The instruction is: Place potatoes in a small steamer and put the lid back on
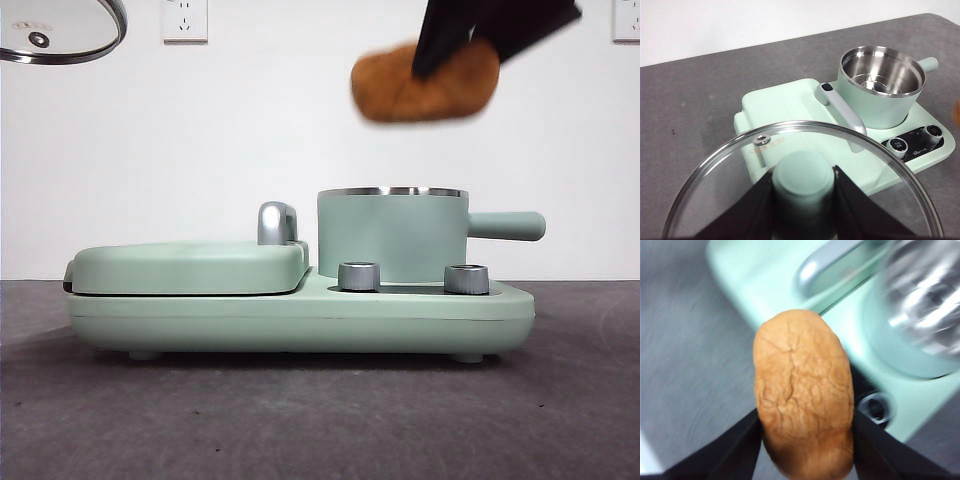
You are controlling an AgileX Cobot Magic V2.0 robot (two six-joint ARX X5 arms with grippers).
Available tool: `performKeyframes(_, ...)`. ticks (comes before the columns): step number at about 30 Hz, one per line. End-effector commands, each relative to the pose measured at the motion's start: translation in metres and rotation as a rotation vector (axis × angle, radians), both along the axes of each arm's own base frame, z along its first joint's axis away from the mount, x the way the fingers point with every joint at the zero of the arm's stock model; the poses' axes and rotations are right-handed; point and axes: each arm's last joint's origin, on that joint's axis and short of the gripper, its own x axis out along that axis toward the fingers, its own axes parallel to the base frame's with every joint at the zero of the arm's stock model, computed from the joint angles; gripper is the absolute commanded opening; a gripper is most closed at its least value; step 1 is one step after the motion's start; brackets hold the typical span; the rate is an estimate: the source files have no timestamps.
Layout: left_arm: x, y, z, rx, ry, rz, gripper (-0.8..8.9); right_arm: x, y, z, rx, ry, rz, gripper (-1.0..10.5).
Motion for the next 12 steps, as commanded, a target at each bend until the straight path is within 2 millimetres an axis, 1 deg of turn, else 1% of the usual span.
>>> performKeyframes(1, 0.000, 0.000, 0.008, -0.019, -0.045, -0.003, 0.15, 0.020, -0.001, 0.026, 0.044, -0.040, -0.069, 1.9)
performKeyframes(4, 0.001, -0.001, 0.007, -0.018, -0.042, -0.003, 0.15, 0.046, -0.006, 0.042, 0.056, -0.059, -0.133, 1.9)
performKeyframes(6, 0.001, -0.001, 0.007, -0.017, -0.040, -0.003, 0.15, 0.064, -0.005, 0.047, 0.057, -0.059, -0.159, 1.9)
performKeyframes(9, 0.002, -0.001, 0.007, -0.016, -0.037, -0.003, 0.15, 0.093, -0.002, 0.048, 0.044, -0.062, -0.179, 1.9)
performKeyframes(12, 0.003, -0.001, 0.006, -0.013, -0.035, -0.004, 0.15, 0.120, 0.004, 0.043, 0.035, -0.046, -0.190, 1.9)
